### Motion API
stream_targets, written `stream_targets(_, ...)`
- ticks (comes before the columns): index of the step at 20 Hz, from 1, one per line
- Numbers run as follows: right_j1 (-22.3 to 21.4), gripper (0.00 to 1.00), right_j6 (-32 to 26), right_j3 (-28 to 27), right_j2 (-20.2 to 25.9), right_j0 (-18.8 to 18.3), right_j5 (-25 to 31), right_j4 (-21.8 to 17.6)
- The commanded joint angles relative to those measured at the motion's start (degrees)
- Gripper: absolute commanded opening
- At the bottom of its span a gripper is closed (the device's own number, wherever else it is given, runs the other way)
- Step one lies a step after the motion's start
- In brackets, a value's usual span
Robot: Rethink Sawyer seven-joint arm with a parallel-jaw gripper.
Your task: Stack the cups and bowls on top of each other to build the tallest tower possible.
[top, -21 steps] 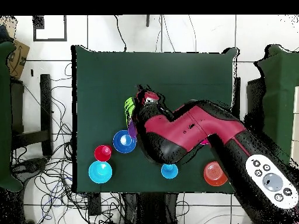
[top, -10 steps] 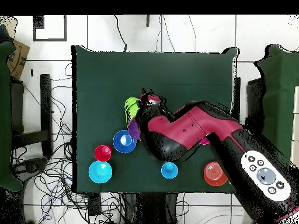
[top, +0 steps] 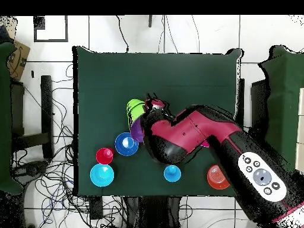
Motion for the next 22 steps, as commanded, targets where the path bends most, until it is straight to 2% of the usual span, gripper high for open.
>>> stream_targets(1, 3.0, 1.0, -7.9, -1.8, -7.3, 3.8, 4.0, -7.3)
stream_targets(6, 3.2, 1.0, -6.0, -1.7, -9.0, 4.9, 3.2, -8.5)
stream_targets(13, 2.2, 1.0, 0.6, -0.4, -10.9, 7.4, -3.1, -12.8)
stream_targets(18, 1.4, 1.0, 3.1, 1.2, -12.2, 7.8, -6.6, -15.3)
stream_targets(22, -1.0, 1.0, 4.9, 2.0, -11.5, 7.7, -11.2, -14.7)
